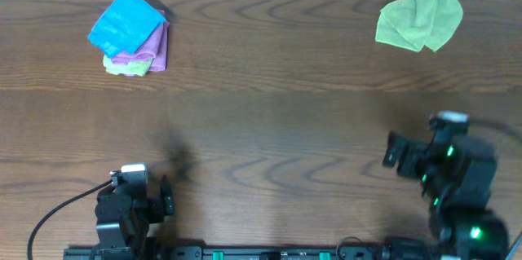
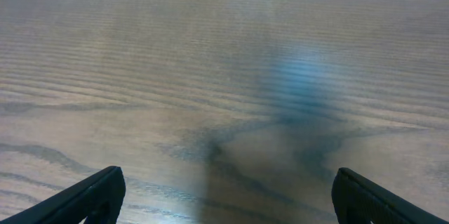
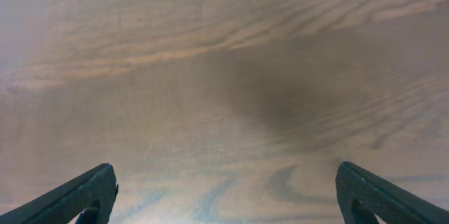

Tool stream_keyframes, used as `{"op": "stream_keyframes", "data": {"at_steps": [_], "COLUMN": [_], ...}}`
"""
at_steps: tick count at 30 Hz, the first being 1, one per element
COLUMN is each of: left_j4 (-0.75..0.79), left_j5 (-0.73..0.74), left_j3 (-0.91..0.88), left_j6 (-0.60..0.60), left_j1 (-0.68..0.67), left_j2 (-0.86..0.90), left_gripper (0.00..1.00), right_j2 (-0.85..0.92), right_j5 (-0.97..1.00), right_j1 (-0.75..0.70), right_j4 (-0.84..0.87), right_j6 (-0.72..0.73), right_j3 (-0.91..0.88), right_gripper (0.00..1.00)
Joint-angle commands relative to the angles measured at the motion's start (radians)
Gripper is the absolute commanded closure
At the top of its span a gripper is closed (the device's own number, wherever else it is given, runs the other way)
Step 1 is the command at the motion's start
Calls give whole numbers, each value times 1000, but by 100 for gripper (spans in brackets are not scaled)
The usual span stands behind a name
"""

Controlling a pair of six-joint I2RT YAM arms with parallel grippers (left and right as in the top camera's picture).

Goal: Fold the cloth
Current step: 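Move the right gripper toward the crumpled green cloth at top right, then grasp the green cloth corner with the right gripper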

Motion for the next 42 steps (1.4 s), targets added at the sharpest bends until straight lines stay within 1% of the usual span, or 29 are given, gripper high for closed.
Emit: {"op": "stream_keyframes", "data": {"at_steps": [1,8,12,17,21,23,25,27,32,38,42], "left_j4": [-18,-18,-18,-18,-18,-18,-18,-18,-18,-18,-18], "left_j5": [-3,-3,-3,-2,-3,-3,-3,-3,-3,-3,-3], "left_j3": [-6,-6,-6,-6,-6,-6,-6,-6,-6,-6,-6], "left_j6": [13,13,13,13,13,13,13,13,13,13,13], "left_j1": [-5,-5,-5,-5,-5,-5,-5,-5,-5,-5,-5], "left_j2": [-5,-5,-5,-5,-5,-5,-5,-5,-5,-5,-5], "left_gripper": [5,5,5,5,5,5,5,5,5,5,5], "right_j2": [153,513,664,777,855,896,927,961,1116,1274,1342], "right_j5": [3,103,134,134,163,209,264,266,214,213,168], "right_j1": [-20,-20,-22,-40,-42,-42,-42,-46,-81,-111,-120], "right_j4": [2,9,87,237,275,304,307,313,463,635,753], "right_j6": [22,22,19,27,26,26,26,8,-3,57,79], "right_j3": [140,451,559,567,567,566,566,566,566,566,566], "right_gripper": [1,1,1,1,1,1,1,1,1,1,5]}}
